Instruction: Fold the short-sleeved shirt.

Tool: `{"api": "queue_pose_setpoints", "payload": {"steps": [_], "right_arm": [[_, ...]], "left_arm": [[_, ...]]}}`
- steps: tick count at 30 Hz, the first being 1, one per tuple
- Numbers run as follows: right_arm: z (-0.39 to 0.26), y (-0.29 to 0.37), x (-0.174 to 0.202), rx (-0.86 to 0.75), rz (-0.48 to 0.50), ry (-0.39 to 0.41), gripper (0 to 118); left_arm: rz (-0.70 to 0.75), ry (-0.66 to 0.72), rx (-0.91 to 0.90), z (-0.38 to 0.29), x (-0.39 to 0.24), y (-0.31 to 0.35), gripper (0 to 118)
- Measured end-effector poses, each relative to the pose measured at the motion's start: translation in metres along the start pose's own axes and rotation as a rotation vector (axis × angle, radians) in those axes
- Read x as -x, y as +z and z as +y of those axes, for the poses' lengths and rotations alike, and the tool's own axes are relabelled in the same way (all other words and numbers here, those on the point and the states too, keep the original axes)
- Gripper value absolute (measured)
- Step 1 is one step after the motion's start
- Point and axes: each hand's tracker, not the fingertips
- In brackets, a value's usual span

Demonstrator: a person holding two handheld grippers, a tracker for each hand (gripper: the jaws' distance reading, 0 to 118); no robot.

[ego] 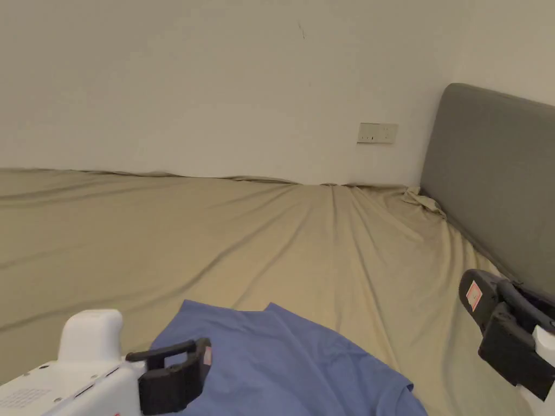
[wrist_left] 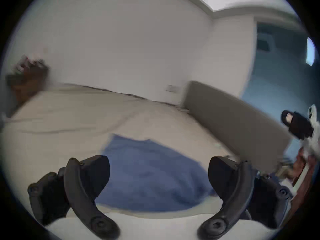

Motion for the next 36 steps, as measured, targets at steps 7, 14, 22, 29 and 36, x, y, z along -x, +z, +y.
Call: {"api": "queue_pose_setpoints", "payload": {"steps": [7, 14, 22, 29, 36], "right_arm": [[-0.048, -0.036, 0.024, 0.203, 0.071, 0.006, 3], [-0.048, -0.055, 0.029, 0.198, 0.094, 0.006, 3], [-0.078, -0.079, 0.008, 0.279, 0.033, 0.012, 3], [-0.11, -0.098, -0.009, 0.39, -0.034, 0.0, 3], [-0.128, -0.115, -0.031, 0.453, -0.095, 0.016, 3]], "left_arm": [[-0.01, 0.298, 0.372, -0.084, 0.039, 0.016, 0], [-0.079, 0.231, 0.361, -0.065, 0.046, -0.044, 0], [-0.099, 0.124, 0.327, -0.04, 0.046, -0.184, 0], [0.031, -0.035, 0.474, -0.036, 0.048, -0.392, 118], [0.187, -0.104, 0.567, -0.047, 0.048, -0.487, 118]]}}
